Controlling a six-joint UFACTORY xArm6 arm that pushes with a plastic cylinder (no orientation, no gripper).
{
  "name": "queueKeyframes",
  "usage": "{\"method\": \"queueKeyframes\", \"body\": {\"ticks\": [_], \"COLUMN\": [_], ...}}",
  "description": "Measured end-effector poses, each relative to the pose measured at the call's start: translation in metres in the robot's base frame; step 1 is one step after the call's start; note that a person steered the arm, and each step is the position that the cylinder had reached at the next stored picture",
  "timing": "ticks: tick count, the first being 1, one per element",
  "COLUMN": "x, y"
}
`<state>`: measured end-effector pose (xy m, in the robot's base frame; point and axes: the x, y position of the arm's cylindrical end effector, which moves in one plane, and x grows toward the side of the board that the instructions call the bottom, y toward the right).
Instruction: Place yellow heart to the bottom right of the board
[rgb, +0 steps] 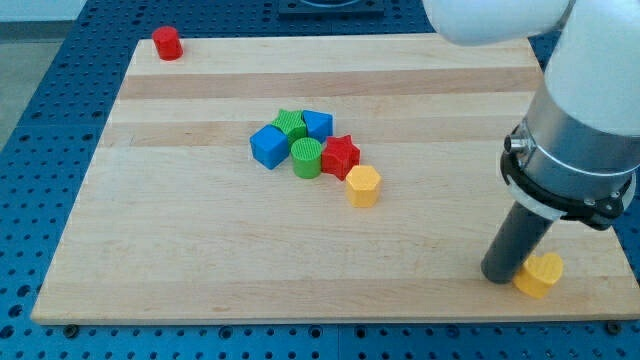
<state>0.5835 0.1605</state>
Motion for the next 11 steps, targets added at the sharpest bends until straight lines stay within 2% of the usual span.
{"method": "queueKeyframes", "body": {"ticks": [2,4,7,11], "x": [0.003,0.019,0.019,0.019], "y": [-0.027,-0.027,0.018,0.030]}}
